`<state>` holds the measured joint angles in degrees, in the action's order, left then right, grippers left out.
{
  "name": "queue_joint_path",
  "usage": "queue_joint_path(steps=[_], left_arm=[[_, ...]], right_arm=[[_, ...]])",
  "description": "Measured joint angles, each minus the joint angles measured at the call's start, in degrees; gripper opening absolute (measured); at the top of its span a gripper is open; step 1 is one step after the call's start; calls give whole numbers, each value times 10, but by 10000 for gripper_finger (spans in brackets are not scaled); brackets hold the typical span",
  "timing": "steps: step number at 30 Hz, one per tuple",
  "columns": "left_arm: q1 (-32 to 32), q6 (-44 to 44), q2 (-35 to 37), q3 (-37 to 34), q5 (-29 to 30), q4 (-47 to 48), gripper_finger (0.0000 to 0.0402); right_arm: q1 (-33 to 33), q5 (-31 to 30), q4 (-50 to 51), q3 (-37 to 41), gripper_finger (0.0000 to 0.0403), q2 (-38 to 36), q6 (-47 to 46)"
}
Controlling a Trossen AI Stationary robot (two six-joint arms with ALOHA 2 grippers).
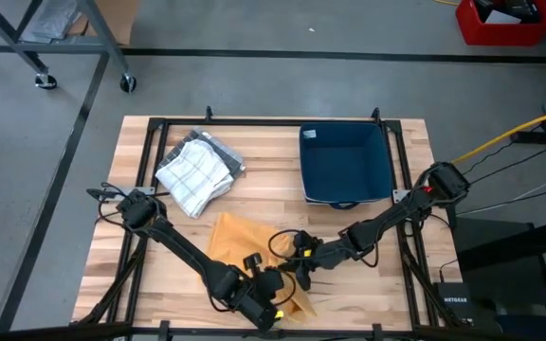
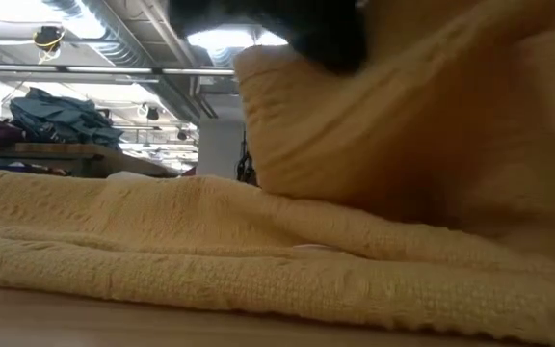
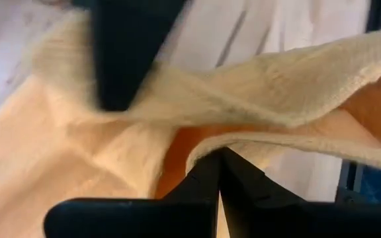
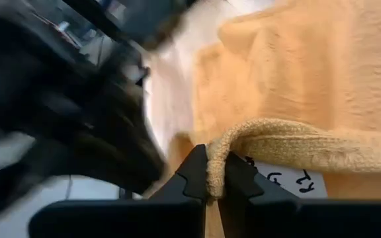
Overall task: Fold towel
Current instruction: Fold the yellow towel
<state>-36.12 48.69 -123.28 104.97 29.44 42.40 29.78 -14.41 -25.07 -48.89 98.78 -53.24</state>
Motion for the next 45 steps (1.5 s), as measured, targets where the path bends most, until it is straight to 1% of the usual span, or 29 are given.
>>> queue_joint_path(steps=[2, 5, 11, 13, 17, 19, 26, 31, 33, 37, 38, 45], left_arm=[[-6, 22, 11, 0, 12, 14, 1], [-20, 23, 31, 0, 29, 30, 1], [-41, 31, 42, 0, 27, 47, 1], [-43, 46, 36, -3, 9, 43, 1], [-43, 79, 24, -12, -71, 47, 1], [-44, 94, 24, -16, -92, 51, 0], [-56, 112, 19, -15, -102, 53, 0], [-51, 118, -16, -16, -128, 56, 0], [-46, 124, -26, -16, -116, 55, 0], [-33, 125, -33, -16, -58, 55, 0], [-27, 120, -34, -16, -51, 55, 0], [17, 63, -34, -16, -39, 31, 0]], right_arm=[[-6, 2, 20, -1, 22, 1, 0], [-10, 12, 45, 0, 26, 1, -3], [-10, 20, 56, 0, 18, 1, -3], [-10, 20, 56, 0, 21, 1, -3], [-10, 20, 55, 0, 25, 1, -4], [-10, 20, 56, 0, 23, 1, -4], [-10, 20, 55, 0, 23, 1, -4], [-10, 21, 52, 0, 22, 1, -4], [-10, 20, 52, 0, 22, 1, -4], [-10, 20, 51, 0, 22, 1, -4], [-10, 21, 51, 0, 23, 1, -4], [-10, 21, 28, 0, 23, 1, -5]])
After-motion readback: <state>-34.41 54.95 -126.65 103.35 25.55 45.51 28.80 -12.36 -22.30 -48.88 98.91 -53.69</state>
